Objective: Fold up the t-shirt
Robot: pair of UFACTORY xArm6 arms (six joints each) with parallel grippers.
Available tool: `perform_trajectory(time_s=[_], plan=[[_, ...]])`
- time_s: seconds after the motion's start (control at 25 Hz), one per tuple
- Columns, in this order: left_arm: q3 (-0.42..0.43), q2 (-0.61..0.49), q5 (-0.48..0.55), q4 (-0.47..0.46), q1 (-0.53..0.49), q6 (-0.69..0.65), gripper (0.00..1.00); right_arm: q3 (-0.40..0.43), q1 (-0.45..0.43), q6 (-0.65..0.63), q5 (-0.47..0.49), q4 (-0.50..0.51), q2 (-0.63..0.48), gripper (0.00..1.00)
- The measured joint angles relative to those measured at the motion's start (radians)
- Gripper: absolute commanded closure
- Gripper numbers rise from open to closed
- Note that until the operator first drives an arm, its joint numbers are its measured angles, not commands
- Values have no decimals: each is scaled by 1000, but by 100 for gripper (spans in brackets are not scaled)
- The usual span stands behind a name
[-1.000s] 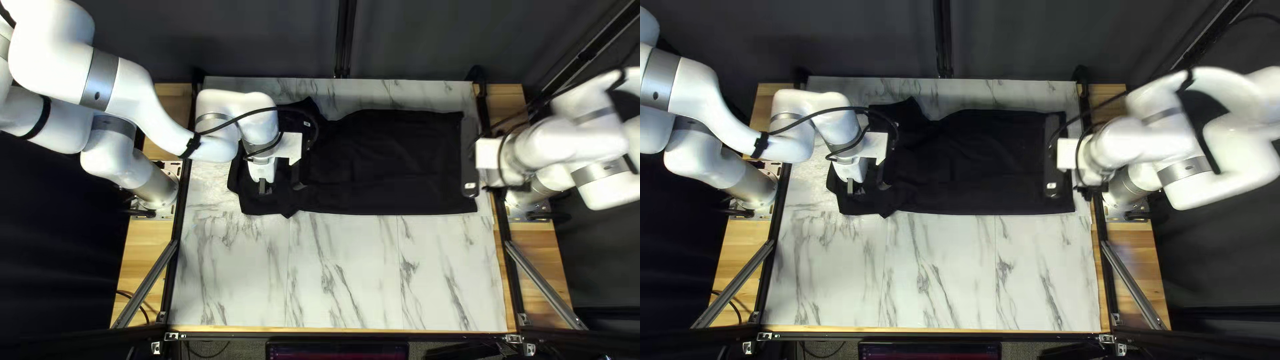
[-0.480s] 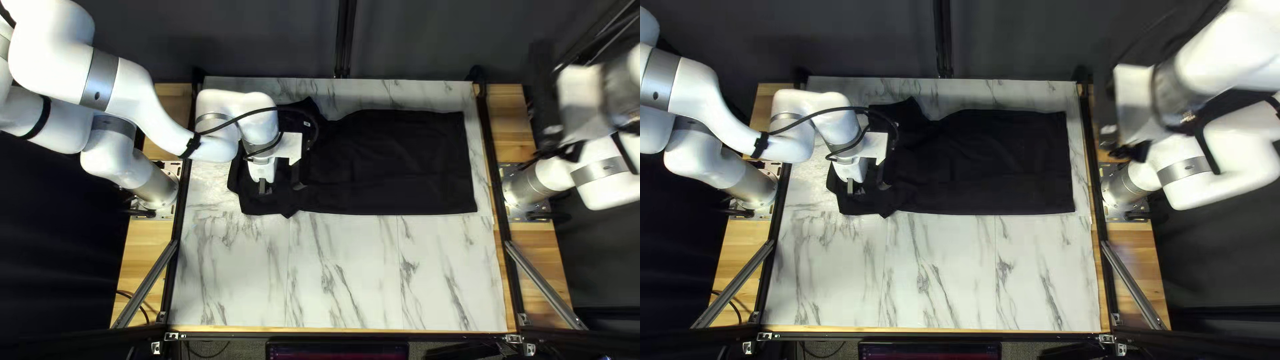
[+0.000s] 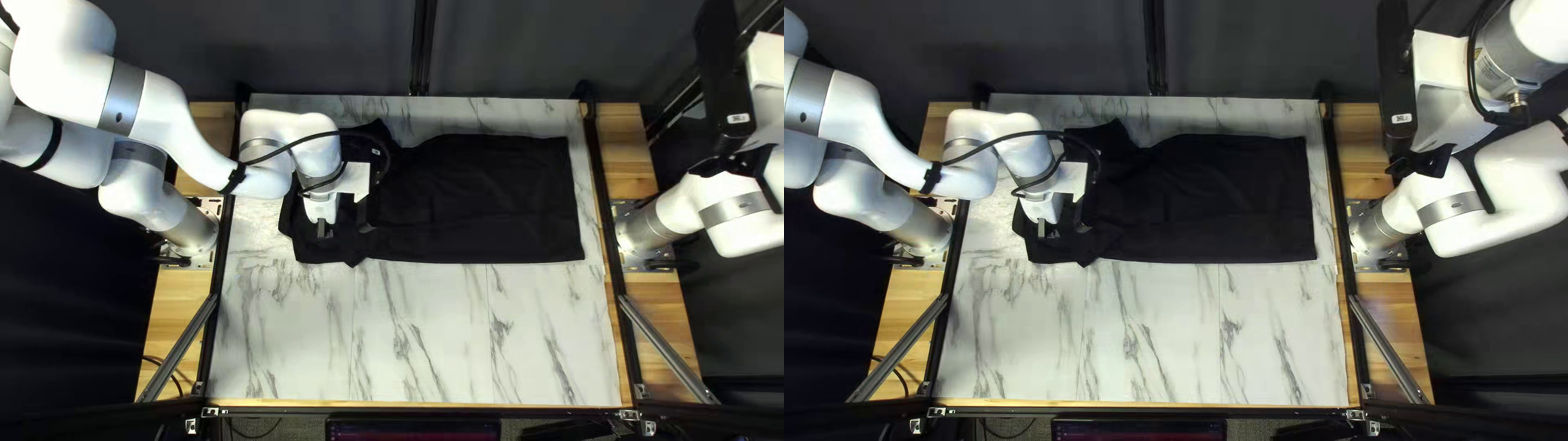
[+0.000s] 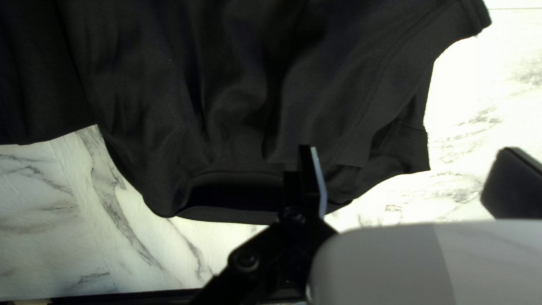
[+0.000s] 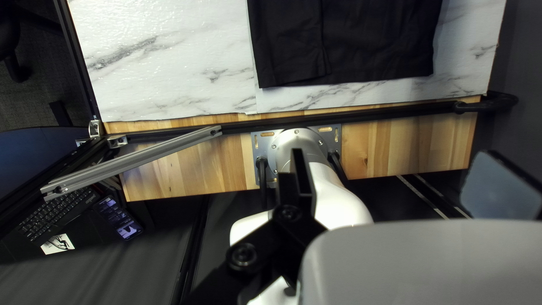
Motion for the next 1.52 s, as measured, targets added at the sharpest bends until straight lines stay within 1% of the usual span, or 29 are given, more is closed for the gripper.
perform_trajectory(time_s=[0.12,0.24,0.36,0.52,0.64,0.8,0.96,1.08,1.2,1.36,1.52], plan=[[-8,-2,15,2,-1,-4,0,0,0,0,0,0,0,0],[-80,9,65,25,-11,-24,0,0,0,0,0,0,0,0],[-157,76,69,45,-31,-54,0,0,0,0,0,0,0,0],[-247,182,27,63,-58,-102,0,0,0,0,0,0,0,0],[-286,251,-22,73,-67,-129,0,0,0,0,0,0,0,0],[-298,312,-84,70,-63,-132,0,0,0,0,0,0,0,0],[-286,358,-157,72,-77,-159,0,0,0,0,0,0,0,0],[-282,385,-196,115,-99,-236,0,0,0,0,0,0,0,0],[-300,416,-200,192,-110,-340,0,0,0,0,0,0,0,0],[-356,473,-170,282,-118,-457,0,0,0,0,0,0,0,0],[-431,552,-123,341,-123,-527,0,0,0,0,0,0,0,0]])
